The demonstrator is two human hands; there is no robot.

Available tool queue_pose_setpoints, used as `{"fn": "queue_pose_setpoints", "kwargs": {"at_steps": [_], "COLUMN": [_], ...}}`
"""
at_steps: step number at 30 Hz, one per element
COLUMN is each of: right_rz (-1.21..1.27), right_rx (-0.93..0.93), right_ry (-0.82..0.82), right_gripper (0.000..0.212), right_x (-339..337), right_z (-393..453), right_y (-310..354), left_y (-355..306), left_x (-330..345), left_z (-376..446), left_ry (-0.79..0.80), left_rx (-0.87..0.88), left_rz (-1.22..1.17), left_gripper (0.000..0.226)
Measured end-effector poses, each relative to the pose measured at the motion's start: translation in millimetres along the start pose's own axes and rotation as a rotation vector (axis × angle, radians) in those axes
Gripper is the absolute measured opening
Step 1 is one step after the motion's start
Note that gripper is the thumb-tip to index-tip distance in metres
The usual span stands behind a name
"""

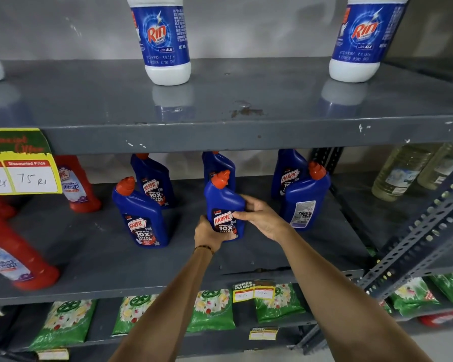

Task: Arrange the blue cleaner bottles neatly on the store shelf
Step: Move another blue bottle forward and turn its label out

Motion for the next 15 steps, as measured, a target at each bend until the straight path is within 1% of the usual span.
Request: {"fn": "queue_pose_setpoints", "kwargs": {"at_steps": [2,4,8,11,15], "right_rz": [-0.027,-0.045,-0.083,-0.071,-0.035], "right_rx": [0.008,0.020,0.071,0.112,0.153], "right_ry": [-0.033,-0.098,-0.360,-0.557,-0.795], "right_gripper": [0.058,0.064,0.069,0.064,0.051], "right_x": [-3,-8,-22,-34,-53], "right_z": [-4,-9,-29,-51,-86], "right_y": [1,-3,-14,-28,-47], "left_y": [1,7,17,20,14], "left_x": [-2,-6,-8,-3,19], "left_z": [-2,-5,-20,-35,-54], "left_ry": [0.006,-0.005,-0.034,-0.054,-0.037], "left_rx": [0.004,-0.010,-0.060,-0.057,0.005], "left_rz": [0.019,0.042,0.047,0.061,0.066], "left_gripper": [0.064,0.063,0.064,0.061,0.053]}}
Point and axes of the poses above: each hand's wrist, its own z-axis towards the middle knuckle, its own x-axis out of the palm, y = z × x, the point moved 5 cm from there along z, towards the middle knuckle, and after that the axes turned 6 degrees about y, right-handed, at the moved point
